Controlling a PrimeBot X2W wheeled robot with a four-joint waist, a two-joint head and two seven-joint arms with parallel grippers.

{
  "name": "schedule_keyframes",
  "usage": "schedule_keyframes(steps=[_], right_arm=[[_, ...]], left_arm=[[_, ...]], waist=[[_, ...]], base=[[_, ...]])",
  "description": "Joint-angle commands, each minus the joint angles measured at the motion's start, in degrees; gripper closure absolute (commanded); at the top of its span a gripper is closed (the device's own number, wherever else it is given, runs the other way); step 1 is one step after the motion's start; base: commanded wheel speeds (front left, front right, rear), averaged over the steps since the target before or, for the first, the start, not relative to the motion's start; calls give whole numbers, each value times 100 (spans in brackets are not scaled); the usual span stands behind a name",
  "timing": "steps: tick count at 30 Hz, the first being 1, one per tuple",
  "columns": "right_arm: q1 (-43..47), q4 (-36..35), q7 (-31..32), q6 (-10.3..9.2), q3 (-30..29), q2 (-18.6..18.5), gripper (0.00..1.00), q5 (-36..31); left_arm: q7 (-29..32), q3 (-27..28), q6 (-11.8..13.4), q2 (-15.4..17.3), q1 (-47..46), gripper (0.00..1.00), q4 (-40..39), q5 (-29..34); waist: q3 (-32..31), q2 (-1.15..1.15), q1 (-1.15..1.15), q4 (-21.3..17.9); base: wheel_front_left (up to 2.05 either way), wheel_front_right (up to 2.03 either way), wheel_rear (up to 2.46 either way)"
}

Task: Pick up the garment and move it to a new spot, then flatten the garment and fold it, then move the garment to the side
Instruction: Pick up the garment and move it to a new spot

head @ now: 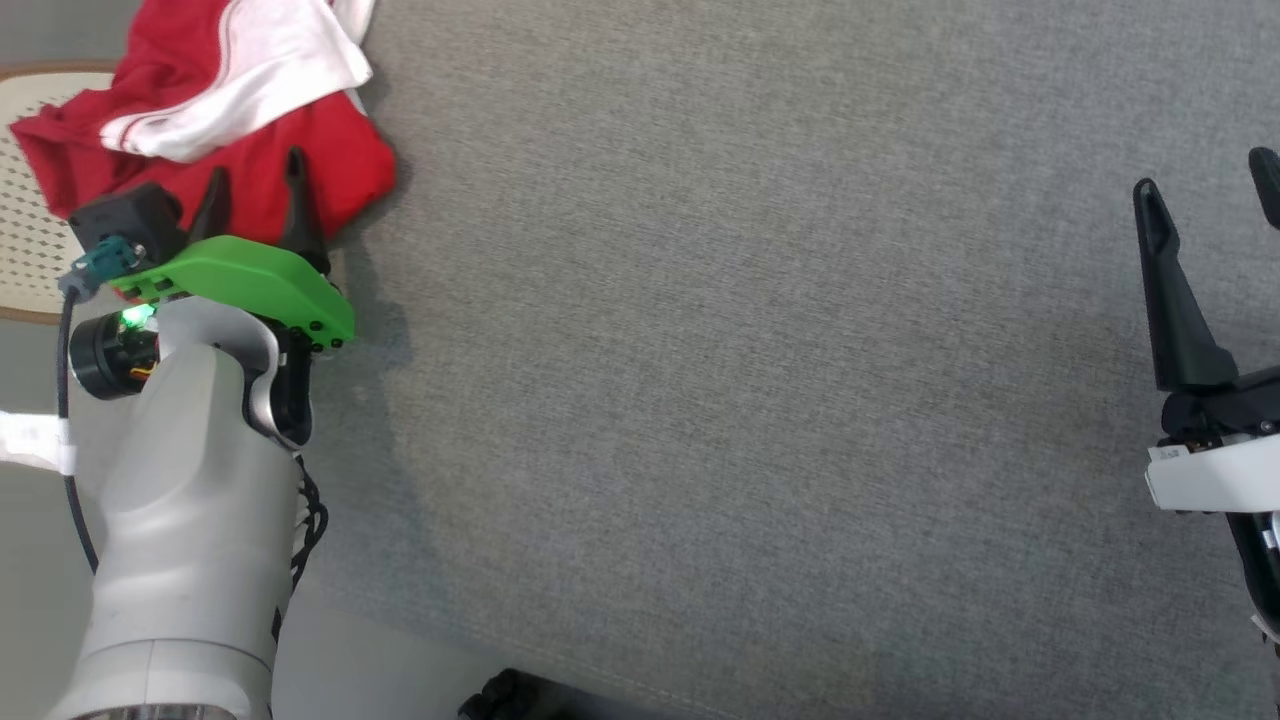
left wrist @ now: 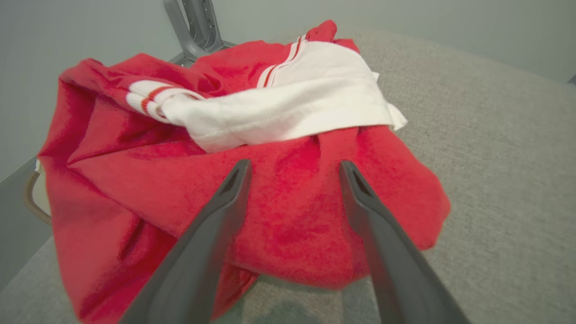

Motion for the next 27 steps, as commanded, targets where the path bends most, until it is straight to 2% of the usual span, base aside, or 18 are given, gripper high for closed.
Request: schedule_keyframes(steps=[1, 4, 8, 9, 10, 11, 15, 20, 22, 27], right_arm=[[-128, 16, -61, -8, -44, 9, 0, -28], [-160, 60, -119, -8, -83, 41, 0, -34], [-165, 133, -209, -8, -133, 47, 0, -61], [-167, 145, -227, -8, -148, 61, 0, -60], [-173, 164, -249, -8, -163, 74, 0, -74], [-182, 179, -287, -8, -170, 87, 0, -87], [-197, 230, -361, -8, -158, 133, 0, -115], [-100, 363, -482, -8, -117, 249, 0, -125], [-28, 437, -538, -8, -103, 303, 0, -141], [172, 608, -654, -8, 7, 478, 0, -148]], left_arm=[[136, 8, -69, 74, -229, 0, 285, -58], [524, -2, -171, 199, -527, 0, 940, -156], [676, 23, -296, 171, -646, 0, 1439, -329], [656, -12, -317, 181, -656, 49, 1512, -322], [509, -20, -326, 195, -646, 88, 1542, -331], [420, -46, -339, 230, -612, 100, 1600, -327], [-50, -78, -341, 451, -518, 100, 1644, -238], [-388, 16, -120, 782, -370, 100, 1139, -100], [-400, 158, 22, 872, -181, 100, 521, 7], [-382, 476, 307, 805, 838, 100, -1120, 346]], waist=[[647, 0, 0, -679], [642, 0, 0, -781], [582, 0, 0, -846], [566, 0, 0, -851], [528, 0, 0, -853], [483, 0, 0, -854], [282, 0, 0, -854], [-166, 0, 0, -879], [-387, 0, 0, -902], [-998, 0, 0, -1025]], base=[[0, 0, 0], [0, 0, 0], [0, 0, 0], [0, 0, 0], [0, 0, 0], [0, 0, 0], [0, 0, 0], [0, 0, 0], [0, 0, 0], [0, 0, 0]])
